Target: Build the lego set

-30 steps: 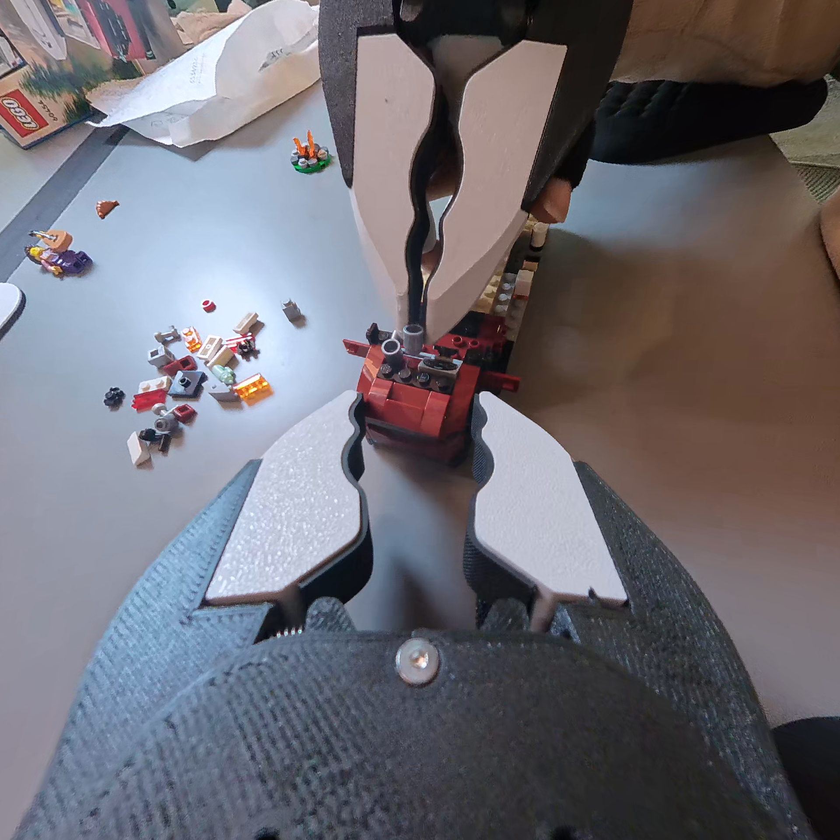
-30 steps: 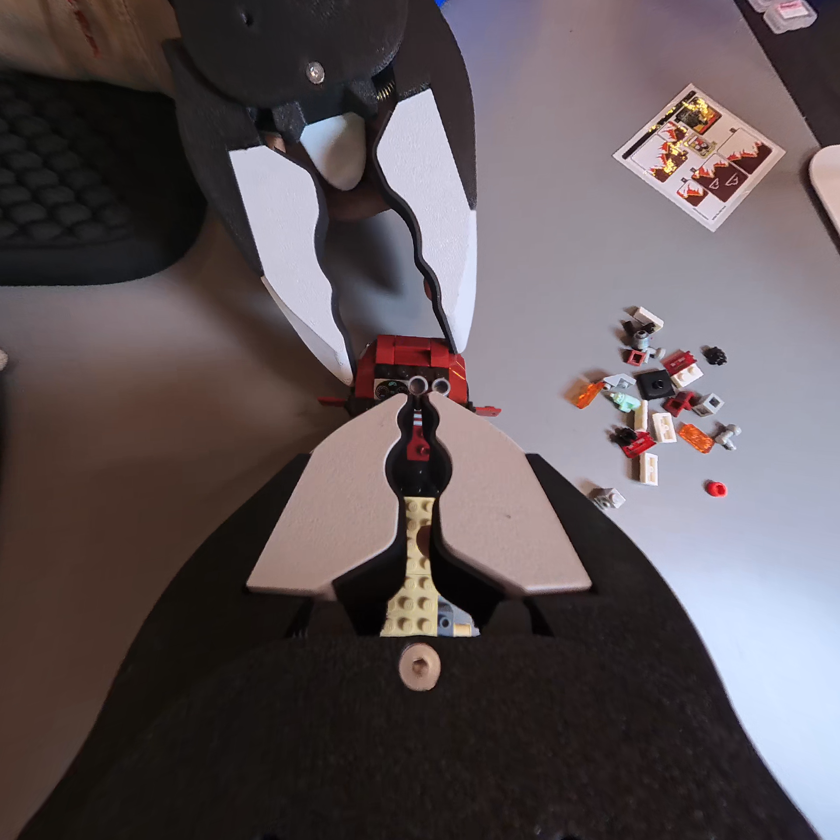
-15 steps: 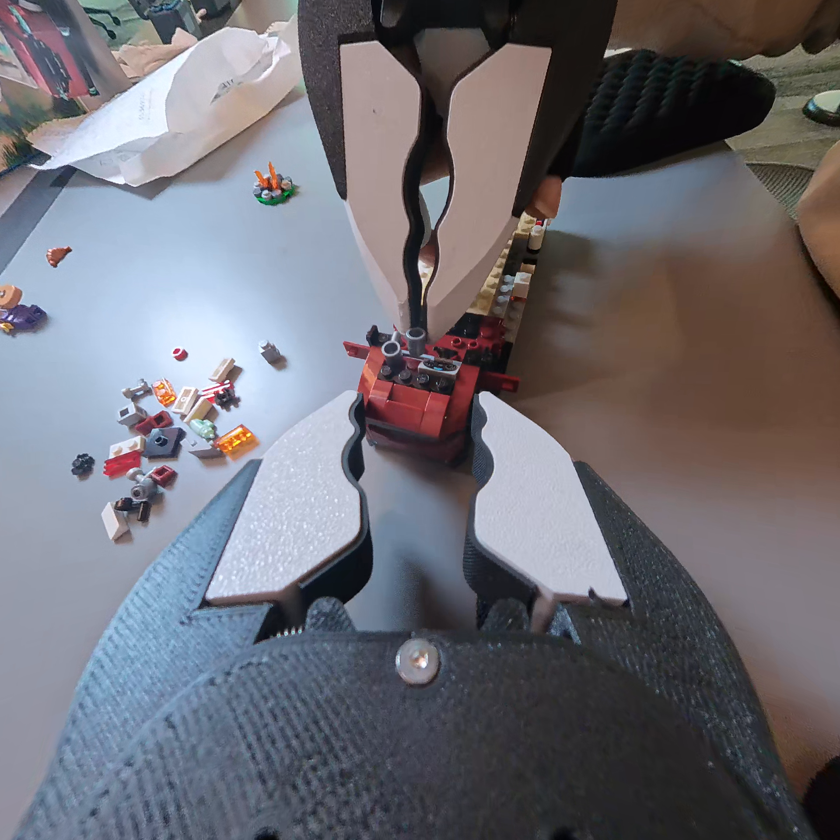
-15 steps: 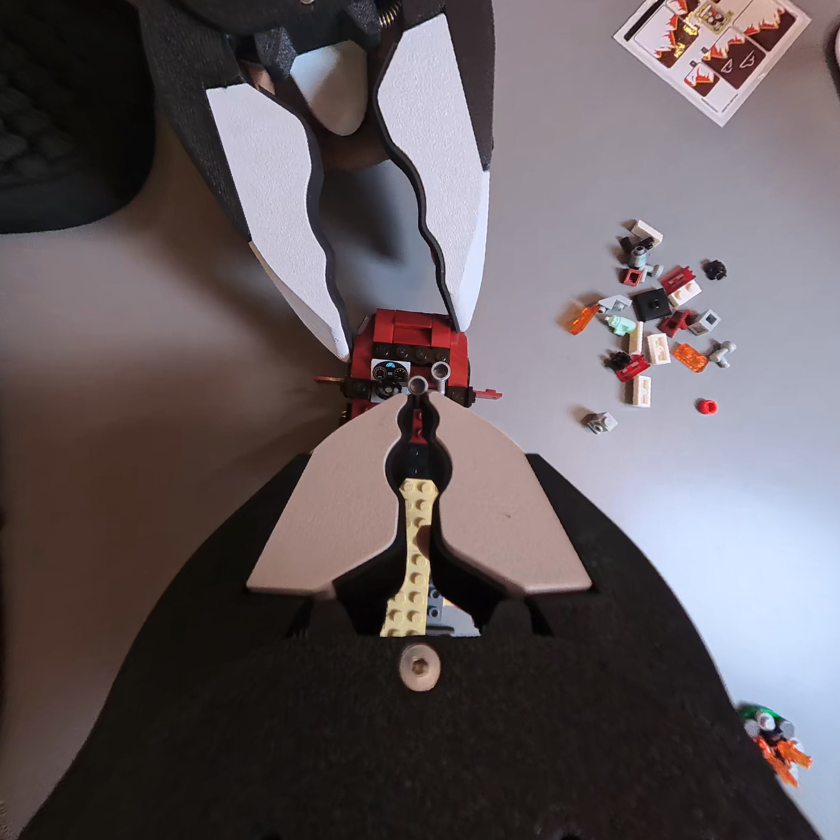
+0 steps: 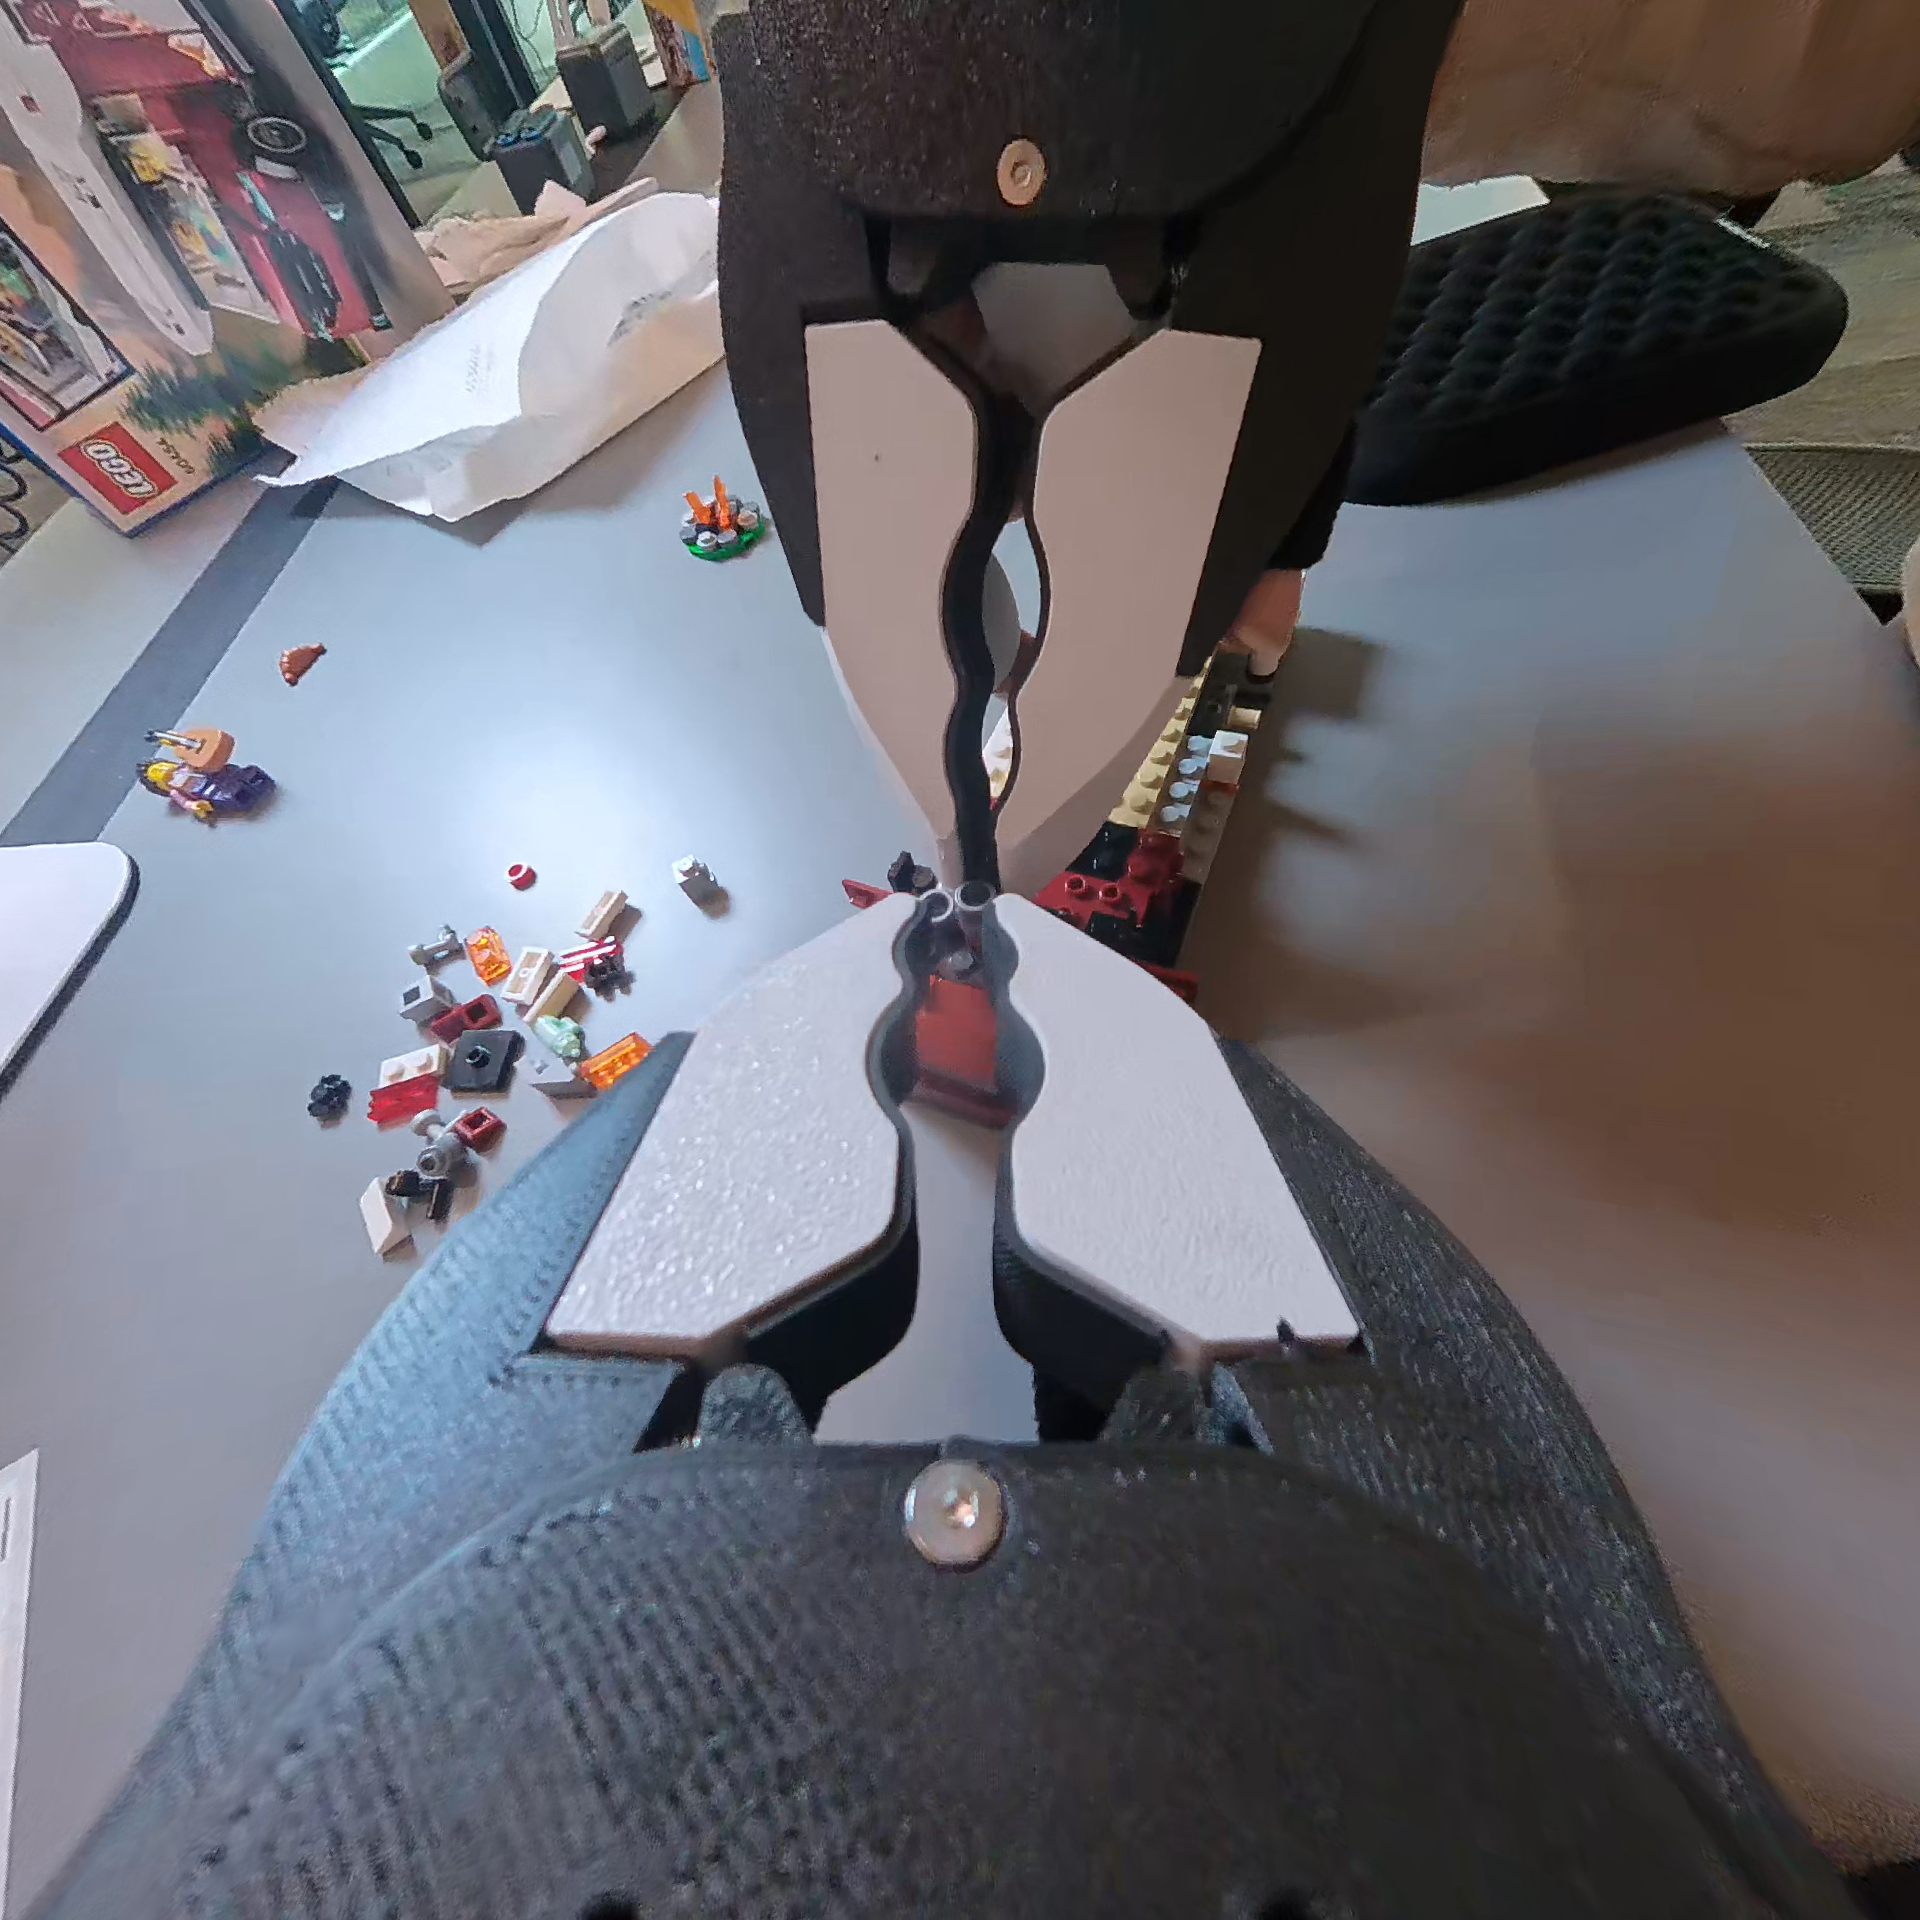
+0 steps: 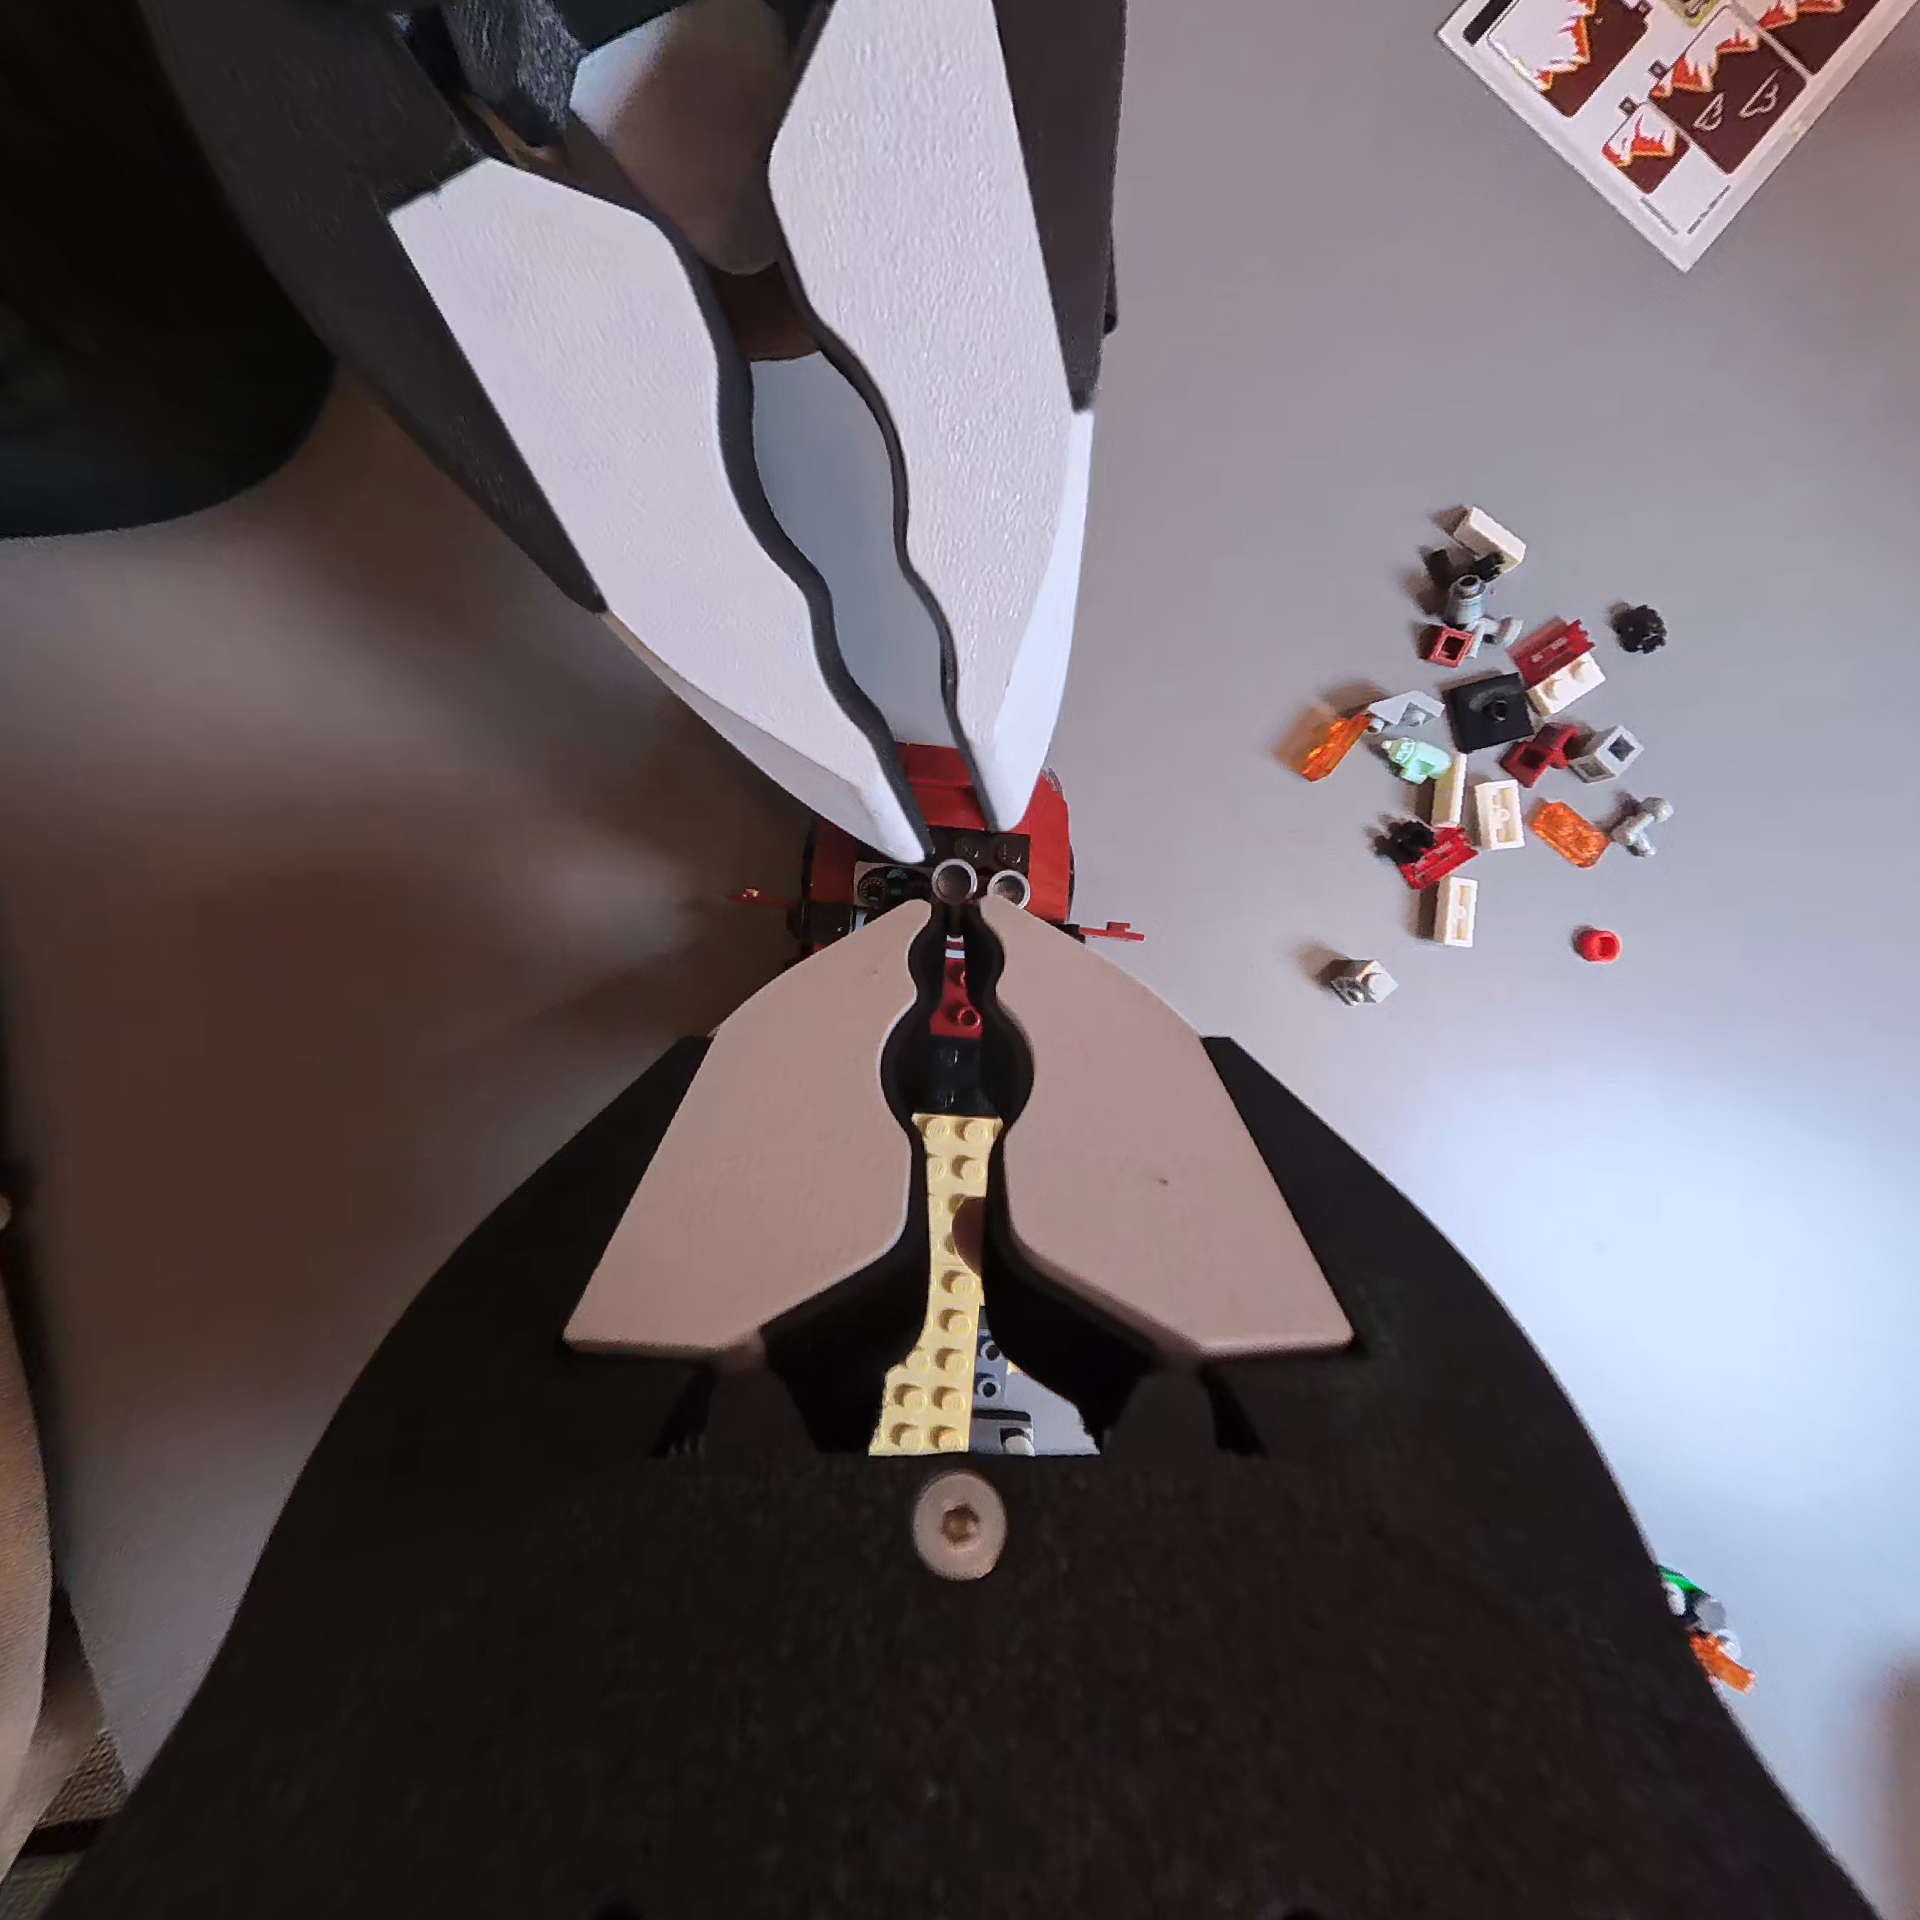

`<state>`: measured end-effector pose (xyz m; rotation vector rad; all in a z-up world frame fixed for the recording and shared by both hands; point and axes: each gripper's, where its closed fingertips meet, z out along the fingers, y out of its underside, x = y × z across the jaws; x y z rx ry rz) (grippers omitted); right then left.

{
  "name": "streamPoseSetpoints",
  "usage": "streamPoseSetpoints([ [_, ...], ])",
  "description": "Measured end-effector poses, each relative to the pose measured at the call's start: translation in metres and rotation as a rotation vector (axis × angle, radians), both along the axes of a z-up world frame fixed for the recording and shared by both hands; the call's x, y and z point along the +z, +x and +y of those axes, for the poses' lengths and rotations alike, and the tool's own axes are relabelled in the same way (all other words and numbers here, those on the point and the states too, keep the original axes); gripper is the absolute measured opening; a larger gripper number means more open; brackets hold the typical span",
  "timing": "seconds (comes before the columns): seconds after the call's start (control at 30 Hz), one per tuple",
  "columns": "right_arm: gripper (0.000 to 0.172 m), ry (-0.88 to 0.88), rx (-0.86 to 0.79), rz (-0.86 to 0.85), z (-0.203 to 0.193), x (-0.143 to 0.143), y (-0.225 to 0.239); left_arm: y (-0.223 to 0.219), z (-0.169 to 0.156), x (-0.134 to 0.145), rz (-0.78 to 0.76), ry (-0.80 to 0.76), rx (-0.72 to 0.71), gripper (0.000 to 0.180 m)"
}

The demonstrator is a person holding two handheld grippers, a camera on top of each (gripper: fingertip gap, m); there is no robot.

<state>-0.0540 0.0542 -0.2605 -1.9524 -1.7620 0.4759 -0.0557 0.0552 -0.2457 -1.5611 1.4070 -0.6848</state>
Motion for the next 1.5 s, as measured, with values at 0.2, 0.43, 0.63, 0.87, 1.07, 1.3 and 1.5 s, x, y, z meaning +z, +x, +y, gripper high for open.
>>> streamPoseSetpoints([
  [0.2, 0.003, -0.012, 0.006, 0.000, 0.001, 0.000, 0.000, 0.006, -0.001, 0.000, 0.026, -0.022, -0.035, 0.006],
  [0.43, 0.003, -0.038, 0.021, -0.009, 0.000, -0.001, 0.000, 0.006, -0.001, -0.002, 0.039, -0.066, -0.062, 0.008],
  [0.63, 0.003, -0.049, 0.027, -0.005, 0.000, -0.001, 0.000, 0.005, -0.002, -0.003, 0.047, -0.087, -0.087, 0.011],
  [0.87, 0.003, -0.055, 0.034, -0.007, 0.000, -0.001, 0.001, 0.008, -0.002, -0.006, 0.085, -0.086, -0.108, 0.008],
  [1.07, 0.005, -0.037, 0.025, 0.013, 0.004, 0.003, 0.005, 0.008, 0.001, -0.010, 0.136, -0.105, -0.118, 0.008],
  [1.3, 0.004, -0.022, 0.047, 0.040, 0.004, 0.003, 0.005, 0.008, 0.003, -0.011, 0.179, -0.126, -0.145, 0.008],
  [1.5, 0.003, -0.033, 0.072, 0.004, 0.004, 0.001, 0.004, 0.008, 0.003, -0.011, 0.172, -0.134, -0.145, 0.008],
])
